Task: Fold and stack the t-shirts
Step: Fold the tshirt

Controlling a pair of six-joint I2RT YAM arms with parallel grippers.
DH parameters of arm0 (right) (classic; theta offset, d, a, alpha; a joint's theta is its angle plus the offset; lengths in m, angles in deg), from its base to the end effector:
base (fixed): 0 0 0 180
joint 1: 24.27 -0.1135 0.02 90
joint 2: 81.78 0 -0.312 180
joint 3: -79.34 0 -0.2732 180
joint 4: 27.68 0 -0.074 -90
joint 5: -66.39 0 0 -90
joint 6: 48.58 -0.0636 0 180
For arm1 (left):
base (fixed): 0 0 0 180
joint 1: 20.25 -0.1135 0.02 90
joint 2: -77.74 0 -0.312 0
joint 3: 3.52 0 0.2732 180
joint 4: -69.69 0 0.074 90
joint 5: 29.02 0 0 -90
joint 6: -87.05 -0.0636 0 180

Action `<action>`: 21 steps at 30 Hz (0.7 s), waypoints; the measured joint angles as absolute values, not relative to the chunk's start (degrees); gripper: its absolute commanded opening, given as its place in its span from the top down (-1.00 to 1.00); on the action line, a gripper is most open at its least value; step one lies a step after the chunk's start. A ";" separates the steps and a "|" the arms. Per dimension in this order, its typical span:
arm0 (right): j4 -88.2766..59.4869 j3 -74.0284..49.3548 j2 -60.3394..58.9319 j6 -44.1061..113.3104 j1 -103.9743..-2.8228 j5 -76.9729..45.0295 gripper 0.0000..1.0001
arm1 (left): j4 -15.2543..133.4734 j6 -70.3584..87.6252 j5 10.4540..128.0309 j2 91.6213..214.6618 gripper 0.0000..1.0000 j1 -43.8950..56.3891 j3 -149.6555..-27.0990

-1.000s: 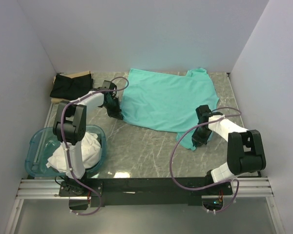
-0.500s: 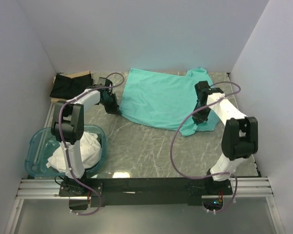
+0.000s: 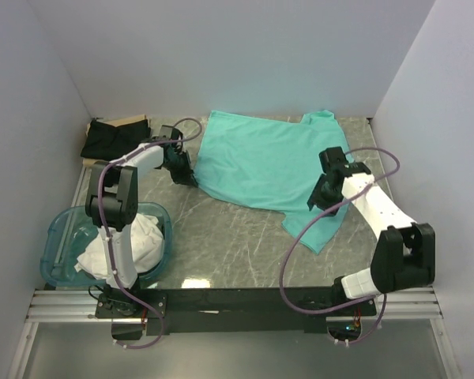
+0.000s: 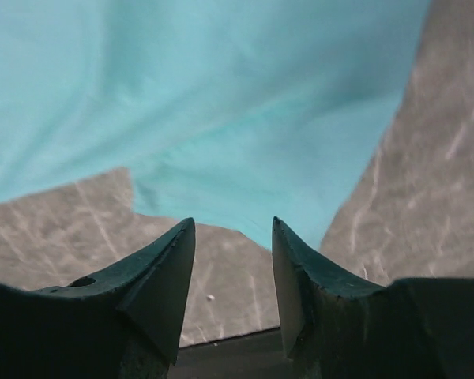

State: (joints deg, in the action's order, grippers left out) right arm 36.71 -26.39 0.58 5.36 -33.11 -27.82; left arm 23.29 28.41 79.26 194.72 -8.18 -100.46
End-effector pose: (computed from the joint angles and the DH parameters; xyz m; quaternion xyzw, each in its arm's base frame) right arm 0.2876 0.0400 0.2532 0.2378 0.9586 0.0246 0.1545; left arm 0.4573 -0.1182 0.1747 -0.1300 0.9583 -0.2190 0.1297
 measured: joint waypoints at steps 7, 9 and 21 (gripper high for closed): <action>36.76 -37.51 -3.70 2.22 -32.52 -26.75 0.04 | 23.16 28.41 79.61 195.86 0.99 -8.18 -100.46; 36.60 -39.53 -3.98 1.63 -32.50 -25.92 0.04 | 23.20 28.41 79.66 195.86 0.99 -8.18 -100.46; 35.16 -47.09 -4.62 0.07 -32.52 -24.34 0.05 | 23.27 28.43 79.83 195.86 0.99 -8.18 -100.46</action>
State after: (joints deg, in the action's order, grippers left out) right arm 35.16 -47.09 -4.62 0.07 -32.52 -24.34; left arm 23.27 28.43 79.83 195.86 -8.18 -100.46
